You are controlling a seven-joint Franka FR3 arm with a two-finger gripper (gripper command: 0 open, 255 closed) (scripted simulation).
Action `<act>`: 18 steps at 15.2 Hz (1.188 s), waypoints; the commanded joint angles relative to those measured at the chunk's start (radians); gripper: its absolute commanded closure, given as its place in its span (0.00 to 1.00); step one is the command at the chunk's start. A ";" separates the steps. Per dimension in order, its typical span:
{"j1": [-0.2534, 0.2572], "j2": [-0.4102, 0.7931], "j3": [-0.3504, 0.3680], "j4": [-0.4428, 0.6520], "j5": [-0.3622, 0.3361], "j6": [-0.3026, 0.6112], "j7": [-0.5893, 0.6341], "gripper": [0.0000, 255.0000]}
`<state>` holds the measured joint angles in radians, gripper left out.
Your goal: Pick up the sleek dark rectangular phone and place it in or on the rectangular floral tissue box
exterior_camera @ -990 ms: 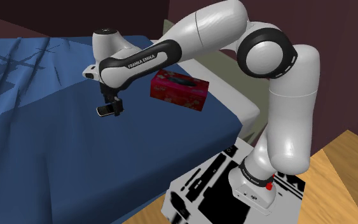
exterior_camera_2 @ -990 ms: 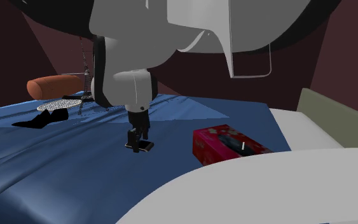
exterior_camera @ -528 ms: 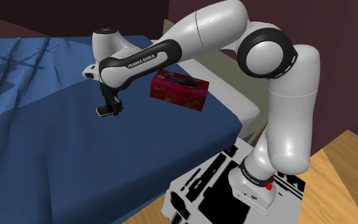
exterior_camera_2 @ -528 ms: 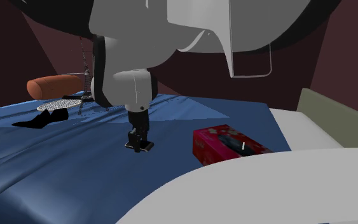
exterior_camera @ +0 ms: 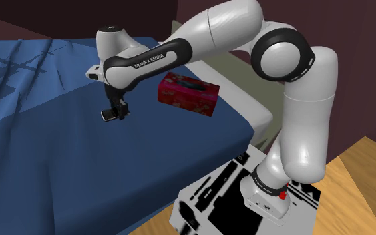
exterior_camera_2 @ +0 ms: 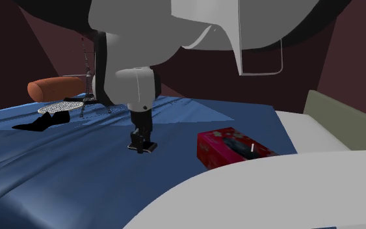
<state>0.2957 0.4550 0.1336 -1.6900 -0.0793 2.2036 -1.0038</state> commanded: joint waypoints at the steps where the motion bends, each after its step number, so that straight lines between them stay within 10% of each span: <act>1: -0.001 -0.011 0.001 0.009 0.002 -0.020 -0.002 1.00; 18: -0.003 -0.083 0.008 0.136 0.017 -0.218 -0.012 1.00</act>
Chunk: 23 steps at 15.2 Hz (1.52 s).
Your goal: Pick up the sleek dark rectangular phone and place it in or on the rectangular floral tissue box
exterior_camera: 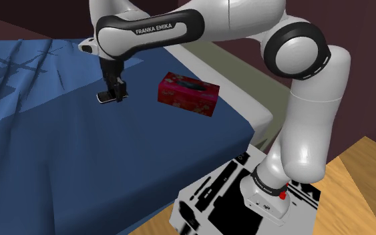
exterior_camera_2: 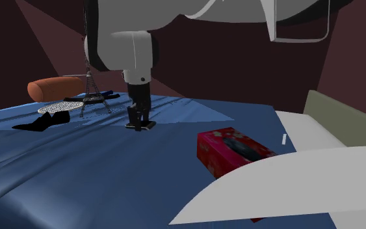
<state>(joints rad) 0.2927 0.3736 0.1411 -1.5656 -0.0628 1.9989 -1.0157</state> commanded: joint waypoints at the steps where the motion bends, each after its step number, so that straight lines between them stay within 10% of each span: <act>1: 0.000 -0.004 0.001 0.022 0.001 -0.026 -0.001 1.00; 12: 0.003 -0.016 0.003 0.149 0.004 -0.165 -0.005 1.00; 23: -0.140 -0.306 -0.069 -0.240 0.065 -0.063 -0.223 1.00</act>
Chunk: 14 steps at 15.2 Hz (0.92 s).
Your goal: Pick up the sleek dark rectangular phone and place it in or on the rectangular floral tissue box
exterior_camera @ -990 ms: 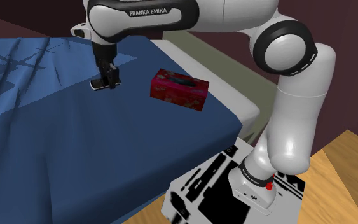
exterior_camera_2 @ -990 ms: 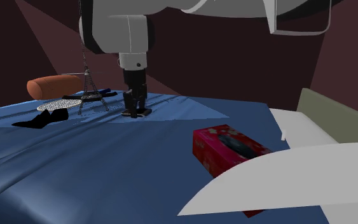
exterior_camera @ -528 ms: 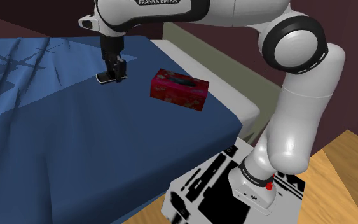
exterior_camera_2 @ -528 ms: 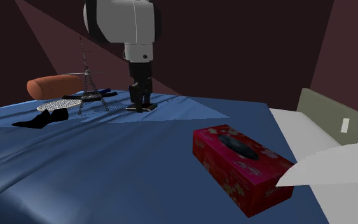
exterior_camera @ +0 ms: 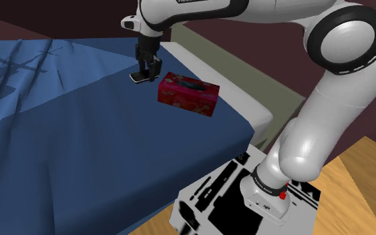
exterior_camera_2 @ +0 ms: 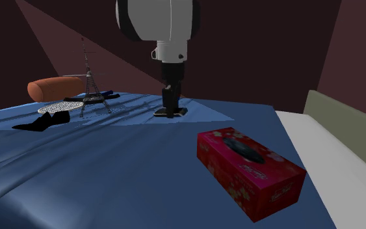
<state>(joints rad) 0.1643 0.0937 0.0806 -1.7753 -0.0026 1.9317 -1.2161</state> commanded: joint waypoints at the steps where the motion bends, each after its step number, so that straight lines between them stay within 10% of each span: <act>1: -0.023 -0.047 -0.017 -0.056 0.008 0.009 -0.044 1.00; 14: -0.160 -0.236 -0.170 -0.269 0.017 0.029 -0.337 1.00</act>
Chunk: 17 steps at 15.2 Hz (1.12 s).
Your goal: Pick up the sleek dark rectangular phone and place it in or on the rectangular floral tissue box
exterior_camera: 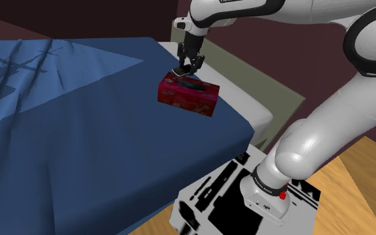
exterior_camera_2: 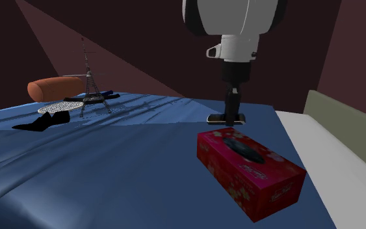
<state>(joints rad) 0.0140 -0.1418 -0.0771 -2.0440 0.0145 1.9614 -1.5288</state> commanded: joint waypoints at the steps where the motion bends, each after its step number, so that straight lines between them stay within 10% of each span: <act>1: -0.020 -0.009 -0.026 -0.008 -0.002 -0.002 -0.047 1.00; 17: -0.043 0.025 -0.060 -0.162 0.002 0.185 -0.109 1.00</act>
<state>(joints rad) -0.0292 -0.1213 -0.1374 -2.1979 0.0163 2.1330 -1.6371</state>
